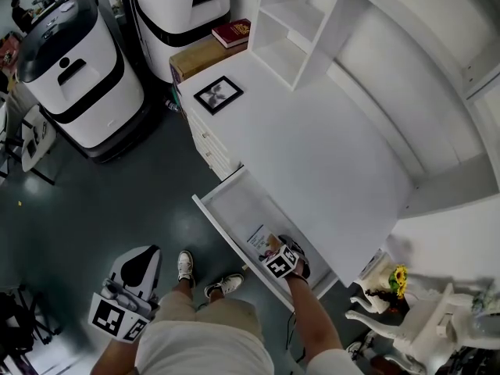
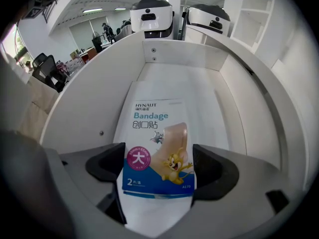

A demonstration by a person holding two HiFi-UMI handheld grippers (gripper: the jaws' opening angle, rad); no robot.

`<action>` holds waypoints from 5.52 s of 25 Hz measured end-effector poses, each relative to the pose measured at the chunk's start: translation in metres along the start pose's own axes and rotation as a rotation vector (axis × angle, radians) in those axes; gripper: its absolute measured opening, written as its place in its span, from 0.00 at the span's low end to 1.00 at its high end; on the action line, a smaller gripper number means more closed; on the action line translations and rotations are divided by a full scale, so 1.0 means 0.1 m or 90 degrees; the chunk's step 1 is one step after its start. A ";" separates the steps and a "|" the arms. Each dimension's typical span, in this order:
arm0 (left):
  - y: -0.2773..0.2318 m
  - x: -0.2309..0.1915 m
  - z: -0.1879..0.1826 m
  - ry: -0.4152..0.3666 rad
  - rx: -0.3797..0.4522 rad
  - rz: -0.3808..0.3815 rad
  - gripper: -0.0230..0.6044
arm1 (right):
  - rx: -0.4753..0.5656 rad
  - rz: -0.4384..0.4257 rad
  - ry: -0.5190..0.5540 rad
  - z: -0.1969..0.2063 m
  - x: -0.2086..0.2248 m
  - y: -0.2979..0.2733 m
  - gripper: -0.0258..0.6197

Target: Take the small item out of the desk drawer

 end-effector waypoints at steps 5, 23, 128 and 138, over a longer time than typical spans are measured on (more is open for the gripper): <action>-0.03 -0.01 0.01 0.004 0.005 0.024 0.06 | 0.023 0.005 -0.034 -0.02 -0.07 0.13 0.72; -0.57 -0.26 -0.12 0.007 0.058 0.202 0.06 | 0.131 0.122 -0.206 -0.08 -0.14 0.85 0.72; -1.46 -0.37 -0.97 -0.026 0.185 0.312 0.06 | 0.874 0.505 -0.498 0.15 -0.76 4.81 0.71; -1.41 -0.35 -0.93 -0.026 0.183 0.312 0.06 | 0.878 0.507 -0.500 0.18 -0.81 4.80 0.71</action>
Point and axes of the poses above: the fingertips, and each gripper's own axes: y backward along the fingers, x to its right, z out of its underside, the point moved 9 cm from there along y, backward along the fingers, and after that the axes turned 9 degrees about -y, right-handed, at the moved point
